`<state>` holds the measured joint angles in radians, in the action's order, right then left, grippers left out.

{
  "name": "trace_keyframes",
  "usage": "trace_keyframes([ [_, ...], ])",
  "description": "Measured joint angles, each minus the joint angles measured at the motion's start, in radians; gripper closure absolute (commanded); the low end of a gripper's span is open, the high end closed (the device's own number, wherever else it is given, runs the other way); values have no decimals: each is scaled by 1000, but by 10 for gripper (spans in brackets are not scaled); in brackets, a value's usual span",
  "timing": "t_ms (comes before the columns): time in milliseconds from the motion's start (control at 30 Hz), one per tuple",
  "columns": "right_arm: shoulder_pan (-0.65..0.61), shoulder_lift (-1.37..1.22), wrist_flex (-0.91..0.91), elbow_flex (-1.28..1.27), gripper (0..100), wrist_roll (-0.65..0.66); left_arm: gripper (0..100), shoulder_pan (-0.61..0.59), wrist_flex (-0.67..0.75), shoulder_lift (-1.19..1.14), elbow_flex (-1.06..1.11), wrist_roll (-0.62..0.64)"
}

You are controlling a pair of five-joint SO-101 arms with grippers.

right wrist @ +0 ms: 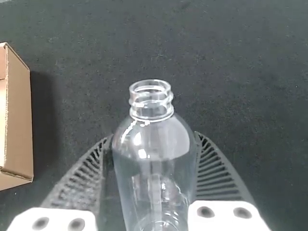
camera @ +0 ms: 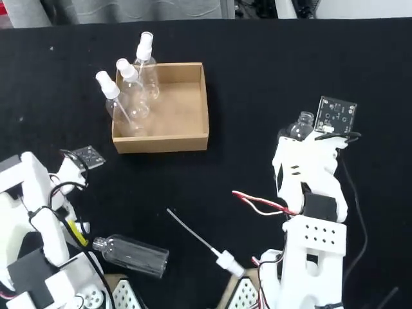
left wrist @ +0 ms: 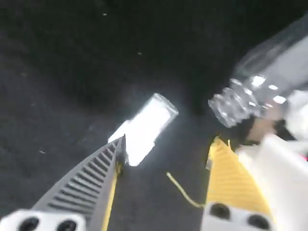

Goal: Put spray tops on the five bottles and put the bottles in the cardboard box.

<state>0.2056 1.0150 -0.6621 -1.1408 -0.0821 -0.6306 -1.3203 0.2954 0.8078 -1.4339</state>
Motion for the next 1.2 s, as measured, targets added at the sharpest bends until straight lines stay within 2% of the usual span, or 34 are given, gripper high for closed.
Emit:
trace_keyframes([
  [367,0,0,0,0,881,0,741,0,153,5,84,5],
  [567,0,0,0,0,881,0,742,0,255,5,84,138],
  [1200,0,0,0,0,881,0,955,2,255,6,132,164],
])
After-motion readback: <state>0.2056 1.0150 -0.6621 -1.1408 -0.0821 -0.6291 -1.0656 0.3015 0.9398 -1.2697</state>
